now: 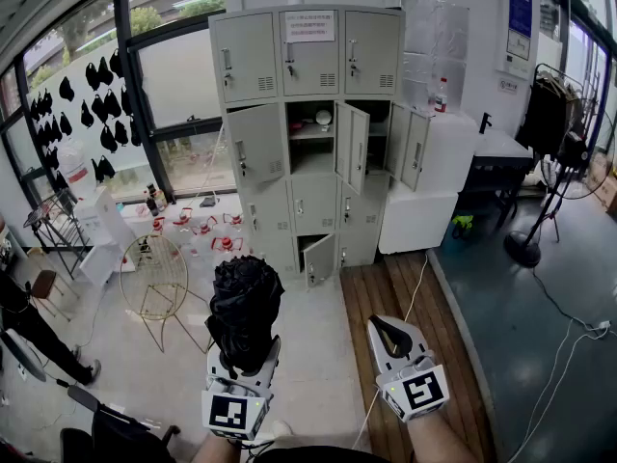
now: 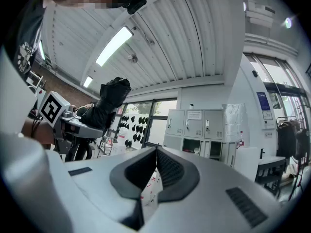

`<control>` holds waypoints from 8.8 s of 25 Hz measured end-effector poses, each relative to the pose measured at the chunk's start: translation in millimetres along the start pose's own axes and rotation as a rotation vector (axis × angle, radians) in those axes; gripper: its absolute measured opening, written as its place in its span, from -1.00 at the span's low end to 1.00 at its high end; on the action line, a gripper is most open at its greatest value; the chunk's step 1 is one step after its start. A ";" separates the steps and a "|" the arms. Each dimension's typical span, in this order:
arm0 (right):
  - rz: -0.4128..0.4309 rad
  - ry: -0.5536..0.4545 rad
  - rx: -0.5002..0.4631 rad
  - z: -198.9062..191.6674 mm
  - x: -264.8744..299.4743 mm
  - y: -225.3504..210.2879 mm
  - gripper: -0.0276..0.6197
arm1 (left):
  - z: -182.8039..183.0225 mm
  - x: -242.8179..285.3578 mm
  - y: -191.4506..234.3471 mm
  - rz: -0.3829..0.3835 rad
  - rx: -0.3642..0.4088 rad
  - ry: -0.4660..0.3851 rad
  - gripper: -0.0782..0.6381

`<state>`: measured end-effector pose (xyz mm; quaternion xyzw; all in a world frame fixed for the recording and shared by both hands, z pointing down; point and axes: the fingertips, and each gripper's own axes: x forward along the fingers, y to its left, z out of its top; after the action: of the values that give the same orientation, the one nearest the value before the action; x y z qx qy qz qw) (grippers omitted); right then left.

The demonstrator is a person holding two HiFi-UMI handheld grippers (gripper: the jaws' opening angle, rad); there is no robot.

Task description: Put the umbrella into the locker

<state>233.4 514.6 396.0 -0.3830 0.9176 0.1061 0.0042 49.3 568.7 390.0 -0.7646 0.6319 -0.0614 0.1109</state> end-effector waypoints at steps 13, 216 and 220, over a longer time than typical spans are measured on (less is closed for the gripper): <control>-0.024 -0.027 -0.022 -5.3 66.5 -3.6 -0.82 | -8.7 57.6 44.4 -0.006 -0.058 -0.025 -0.05; 0.019 0.076 0.070 -186.7 816.5 -428.3 -0.82 | -291.4 852.7 265.6 -0.378 -0.221 0.335 -0.06; 0.025 0.086 0.066 -191.3 819.3 -435.0 -0.82 | -308.4 860.5 257.5 -0.386 -0.243 0.374 -0.07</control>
<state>-25.3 -396.0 426.6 -0.3756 0.9246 0.0594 -0.0241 -101.5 -348.4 585.0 -0.8537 0.4871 -0.1452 -0.1136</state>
